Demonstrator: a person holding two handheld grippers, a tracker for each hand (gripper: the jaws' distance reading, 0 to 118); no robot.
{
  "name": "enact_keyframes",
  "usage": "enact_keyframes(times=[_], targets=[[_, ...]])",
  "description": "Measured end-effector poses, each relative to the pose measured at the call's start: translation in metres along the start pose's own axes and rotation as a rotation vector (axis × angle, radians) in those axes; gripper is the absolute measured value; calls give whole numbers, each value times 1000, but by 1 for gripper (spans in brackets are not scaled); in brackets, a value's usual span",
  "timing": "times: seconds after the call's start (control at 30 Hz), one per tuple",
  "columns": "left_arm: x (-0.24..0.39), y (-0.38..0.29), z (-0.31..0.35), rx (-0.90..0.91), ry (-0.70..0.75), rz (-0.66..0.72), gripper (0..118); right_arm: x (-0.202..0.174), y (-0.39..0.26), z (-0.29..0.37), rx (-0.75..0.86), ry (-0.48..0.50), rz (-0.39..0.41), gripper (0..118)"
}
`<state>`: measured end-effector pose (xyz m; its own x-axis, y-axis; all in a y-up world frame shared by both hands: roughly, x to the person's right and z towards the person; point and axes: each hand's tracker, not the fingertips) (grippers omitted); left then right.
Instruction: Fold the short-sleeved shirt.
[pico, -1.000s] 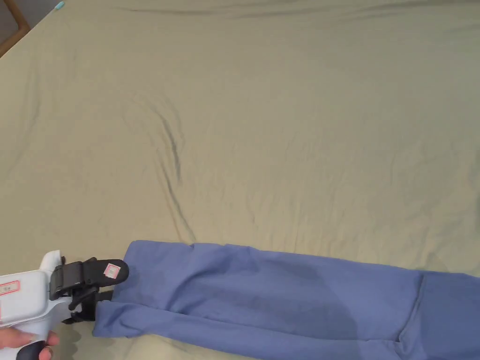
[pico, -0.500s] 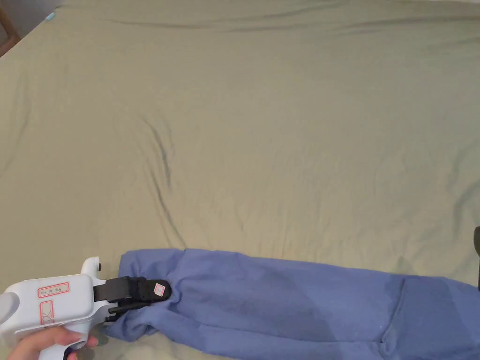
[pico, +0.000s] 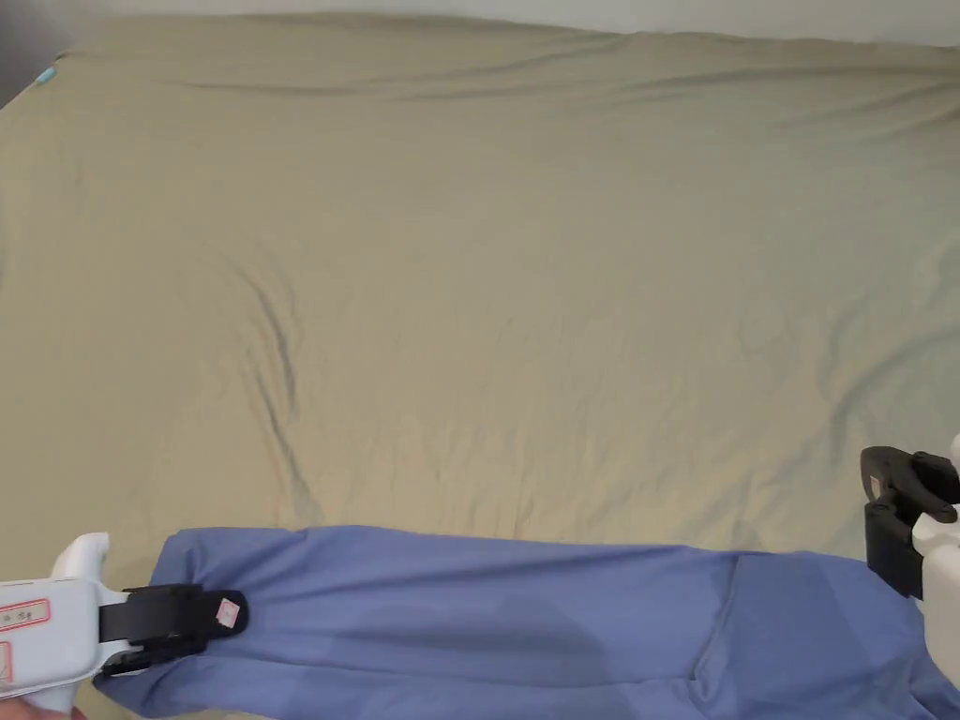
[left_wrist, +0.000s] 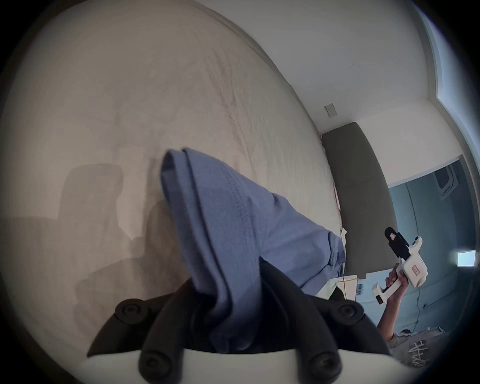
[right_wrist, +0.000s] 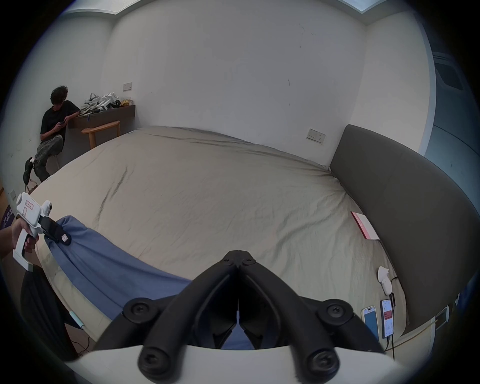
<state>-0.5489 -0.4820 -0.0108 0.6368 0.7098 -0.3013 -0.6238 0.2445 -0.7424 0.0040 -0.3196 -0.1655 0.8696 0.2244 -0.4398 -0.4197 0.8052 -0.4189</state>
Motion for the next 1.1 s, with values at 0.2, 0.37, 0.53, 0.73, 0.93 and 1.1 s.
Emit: enact_keyframes(times=[0.2, 0.37, 0.53, 0.73, 0.93, 1.1], targets=[[-3, 8, 42, 95, 74, 13, 10, 6, -1, 8, 8, -7, -10, 2], [59, 10, 68, 109, 217, -156, 10, 12, 0, 17, 20, -12, -20, 2], [99, 22, 76, 93, 238, -178, 6, 18, -2, 29, 39, -7, -28, 2], [117, 9, 55, 112, 132, -200, 0, 28, -12, 35, 45, 2, -83, 2], [115, -10, 42, 119, 91, -201, 0, 32, -17, 42, 43, 0, -70, 2], [132, -7, 30, 82, 37, -205, 0, 35, -18, 42, 43, -6, -73, 2]])
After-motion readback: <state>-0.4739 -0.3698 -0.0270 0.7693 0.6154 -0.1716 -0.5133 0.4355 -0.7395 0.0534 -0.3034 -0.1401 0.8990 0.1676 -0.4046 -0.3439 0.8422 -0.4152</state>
